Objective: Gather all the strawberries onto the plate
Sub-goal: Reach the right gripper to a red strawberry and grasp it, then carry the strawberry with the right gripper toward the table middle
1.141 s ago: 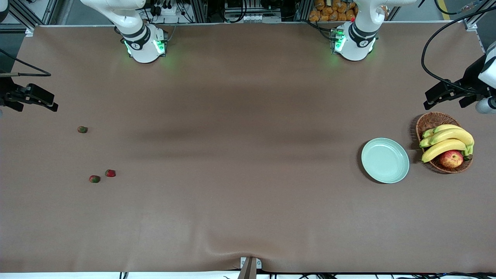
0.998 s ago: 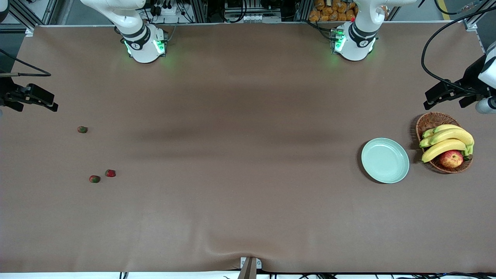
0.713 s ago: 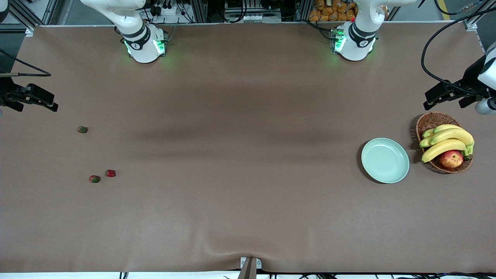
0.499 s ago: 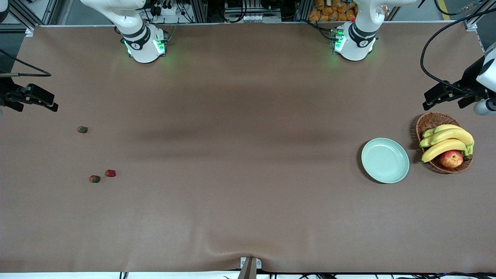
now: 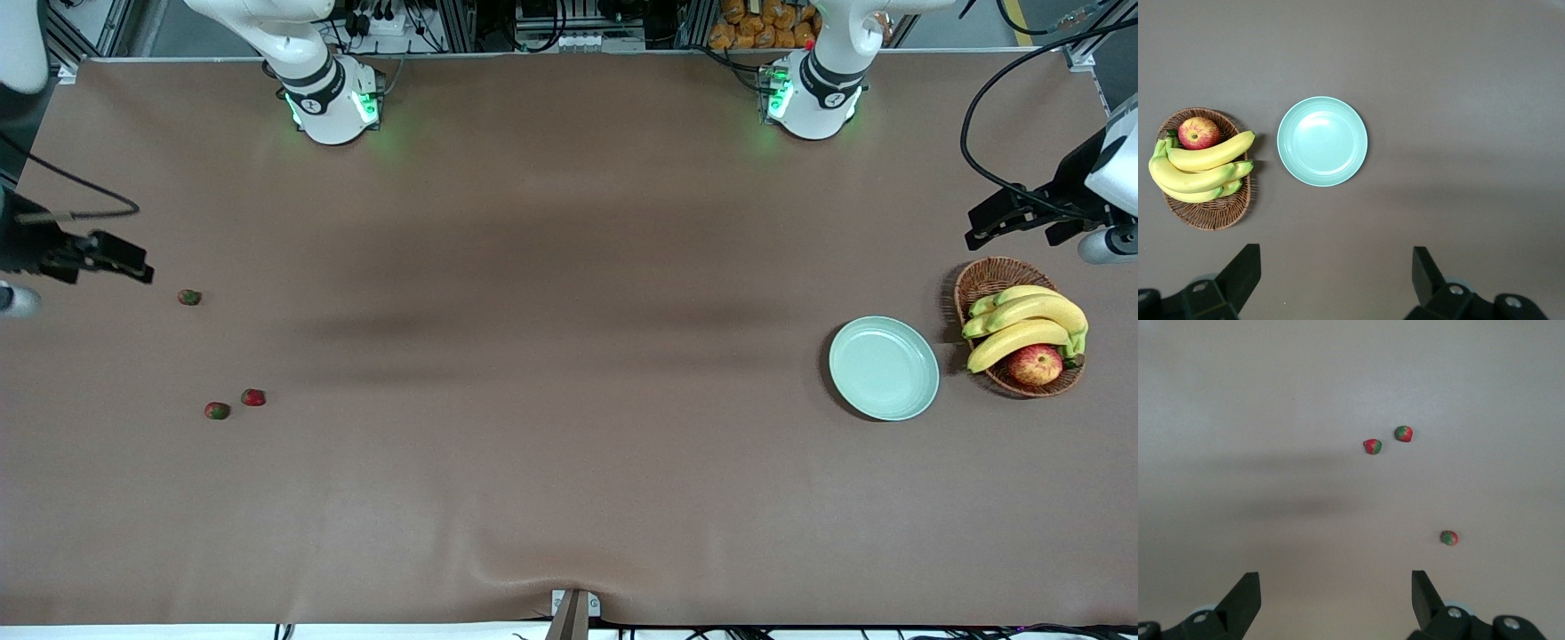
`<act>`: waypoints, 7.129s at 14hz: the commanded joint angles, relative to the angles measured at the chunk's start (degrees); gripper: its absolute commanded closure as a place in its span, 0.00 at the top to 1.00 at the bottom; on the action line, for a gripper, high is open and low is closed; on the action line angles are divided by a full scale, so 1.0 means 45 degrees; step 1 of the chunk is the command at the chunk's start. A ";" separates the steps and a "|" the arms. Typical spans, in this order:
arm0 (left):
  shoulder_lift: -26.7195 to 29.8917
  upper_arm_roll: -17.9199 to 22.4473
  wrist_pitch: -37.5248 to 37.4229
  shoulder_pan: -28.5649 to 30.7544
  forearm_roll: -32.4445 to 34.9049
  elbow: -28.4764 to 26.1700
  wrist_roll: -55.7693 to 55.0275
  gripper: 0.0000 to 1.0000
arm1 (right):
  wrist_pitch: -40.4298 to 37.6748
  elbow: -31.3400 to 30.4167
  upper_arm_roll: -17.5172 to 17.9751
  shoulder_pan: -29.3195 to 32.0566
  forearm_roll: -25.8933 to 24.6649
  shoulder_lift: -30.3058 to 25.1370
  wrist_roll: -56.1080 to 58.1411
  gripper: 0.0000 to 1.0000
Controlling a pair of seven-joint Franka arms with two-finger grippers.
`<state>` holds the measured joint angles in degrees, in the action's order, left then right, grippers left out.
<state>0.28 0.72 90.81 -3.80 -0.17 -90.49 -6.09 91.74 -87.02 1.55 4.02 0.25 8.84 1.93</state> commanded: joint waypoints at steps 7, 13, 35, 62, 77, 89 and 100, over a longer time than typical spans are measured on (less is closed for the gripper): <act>0.0055 -0.0121 -0.0160 0.0141 -0.0118 0.0049 0.0103 1.00 | 0.1038 0.0140 -0.0031 -0.0170 0.0061 0.2994 0.0195 1.00; 0.0035 -0.0121 -0.0199 0.0239 -0.0118 0.0030 0.0181 1.00 | 0.2966 -0.0911 -0.0050 -0.0033 -0.0135 0.4442 0.0253 1.00; -0.0082 -0.0121 -0.0199 0.0141 -0.0138 -0.0029 0.0181 1.00 | 0.7737 -0.1794 -0.0109 0.0455 -0.0740 0.6805 0.1465 1.00; -0.0160 -0.0121 -0.0199 0.0141 -0.0138 -0.0029 0.0201 1.00 | 0.7583 -0.1736 -0.0012 0.0514 -0.0897 0.6165 0.2672 0.00; -0.0179 -0.0121 -0.0200 0.0200 -0.0157 0.0010 0.0279 1.00 | 0.7636 -0.0136 0.3485 -0.2608 0.0408 0.5395 0.3633 0.00; -0.0433 -0.0140 -0.0199 0.0044 -0.0157 0.0010 0.0279 1.00 | 1.4316 -0.0075 0.3368 -0.7062 0.0880 0.8601 -0.0115 0.00; -0.0629 -0.0140 -0.0161 0.0024 -0.0333 0.0049 0.0260 1.00 | 1.5166 -0.0153 0.2978 -0.7478 0.0803 0.8684 -0.1387 1.00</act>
<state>-1.97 0.10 90.49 -3.62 -0.29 -91.16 -5.67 163.00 -87.68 15.51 -31.63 3.66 51.02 -4.67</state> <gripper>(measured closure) 0.000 0.300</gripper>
